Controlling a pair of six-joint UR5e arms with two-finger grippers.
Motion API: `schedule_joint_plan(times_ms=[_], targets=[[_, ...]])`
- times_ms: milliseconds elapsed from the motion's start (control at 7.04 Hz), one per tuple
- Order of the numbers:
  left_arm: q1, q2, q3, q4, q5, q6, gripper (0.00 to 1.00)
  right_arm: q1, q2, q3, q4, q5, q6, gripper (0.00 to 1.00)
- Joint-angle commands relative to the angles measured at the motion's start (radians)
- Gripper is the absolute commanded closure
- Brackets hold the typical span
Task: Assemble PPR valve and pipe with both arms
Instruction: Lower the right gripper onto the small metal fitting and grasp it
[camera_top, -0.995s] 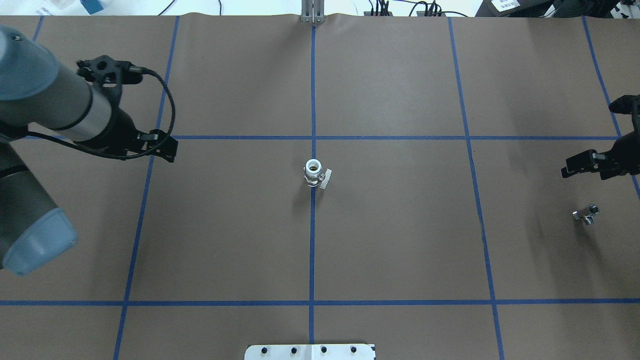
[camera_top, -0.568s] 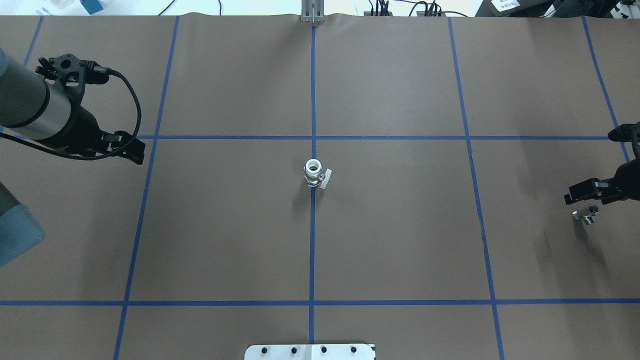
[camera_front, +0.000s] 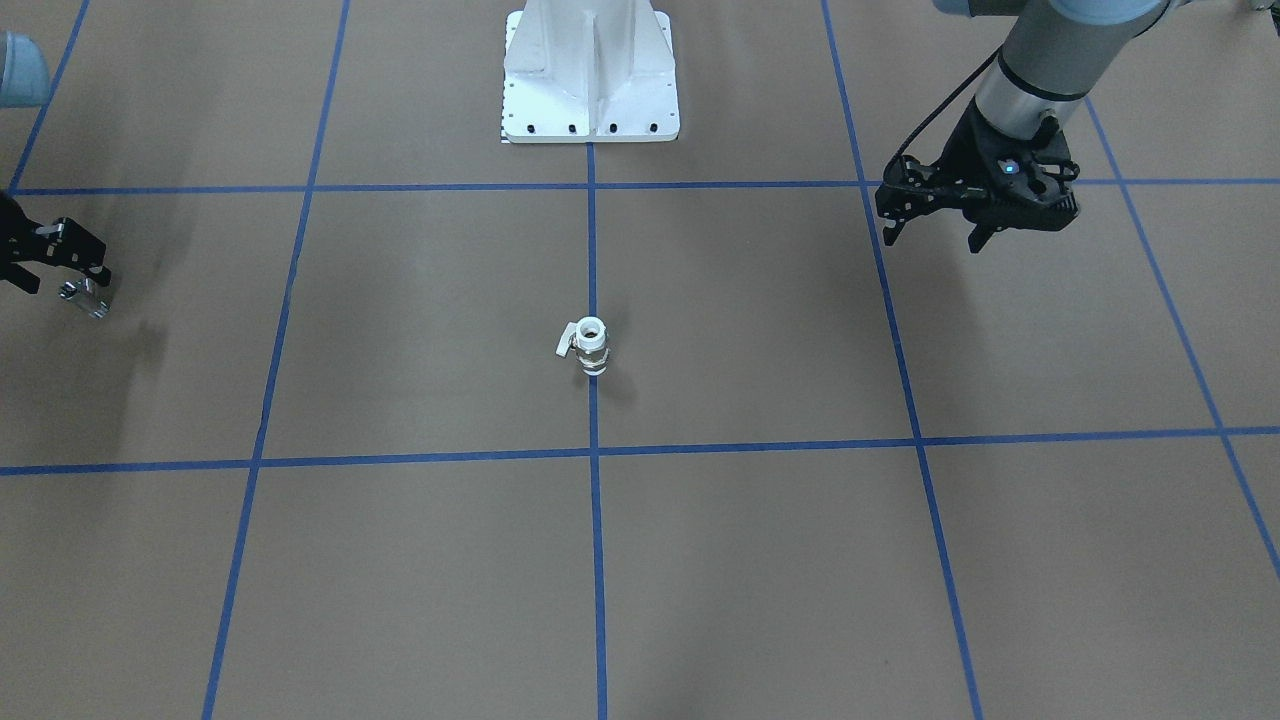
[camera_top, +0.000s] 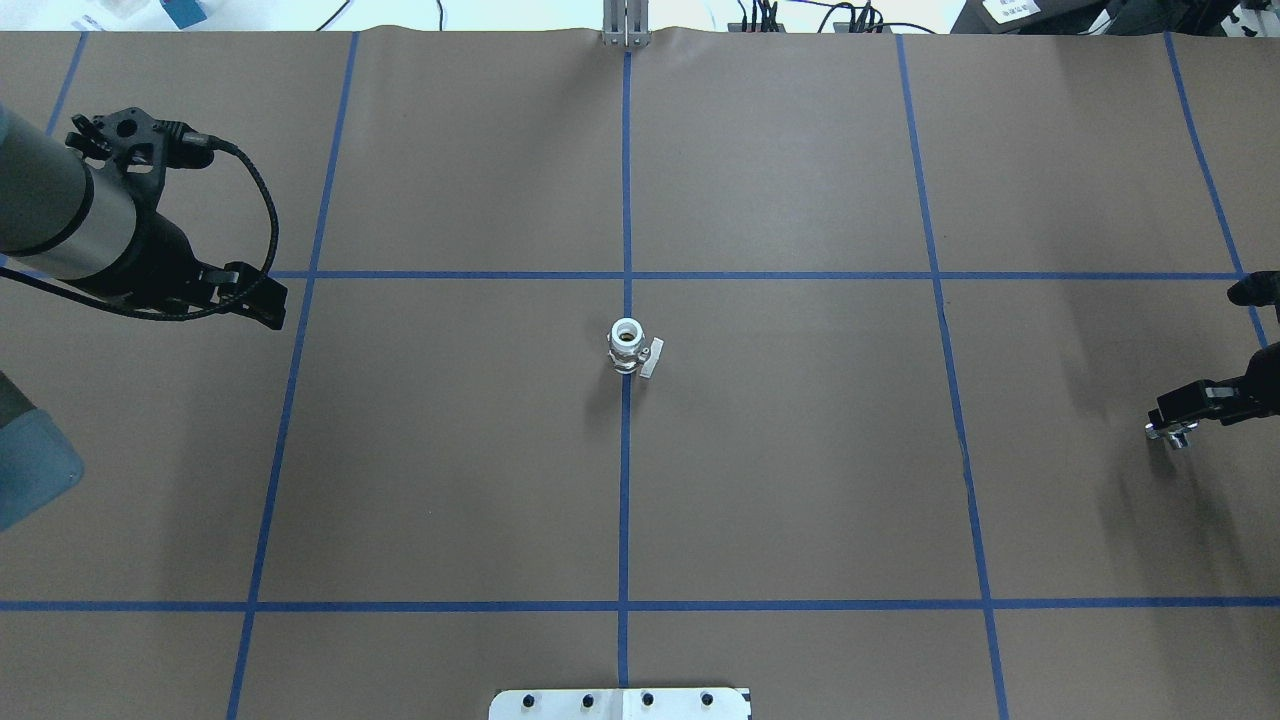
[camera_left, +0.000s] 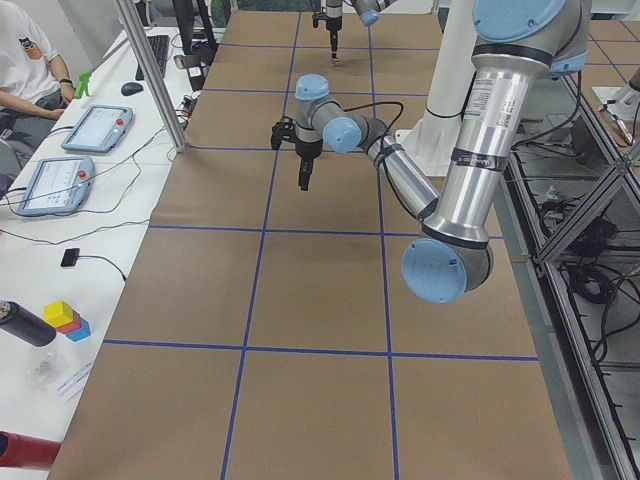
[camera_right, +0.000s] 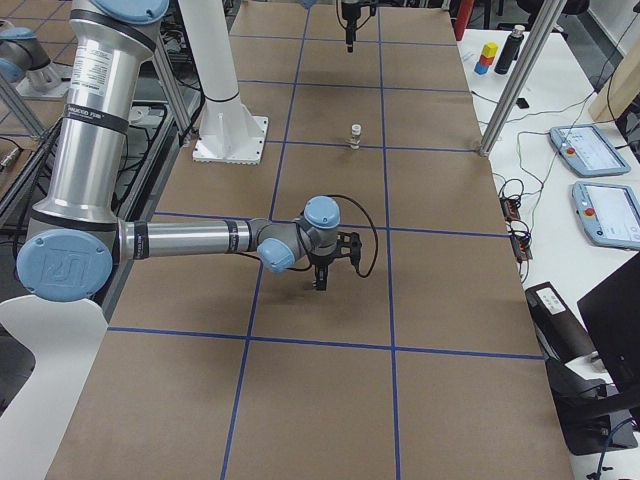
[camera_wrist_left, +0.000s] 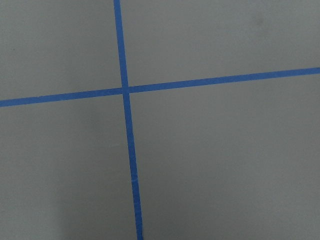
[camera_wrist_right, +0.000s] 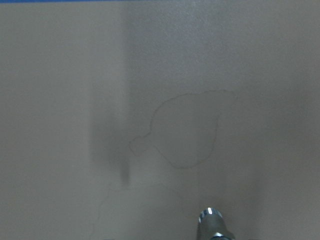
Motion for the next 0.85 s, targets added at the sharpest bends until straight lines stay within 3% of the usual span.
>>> schedule_joint_plan(times_ms=[0,711], targets=[[0.001,-0.001,-0.001,0.000,0.001,-0.001,0.01,-0.002,0.008,-0.025,0.004,-0.009,-0.003,0.21],[0.001,0.000,-0.001,0.000,0.001,-0.007,0.01,-0.002,0.008,-0.025,0.004,-0.007,0.003,0.56]])
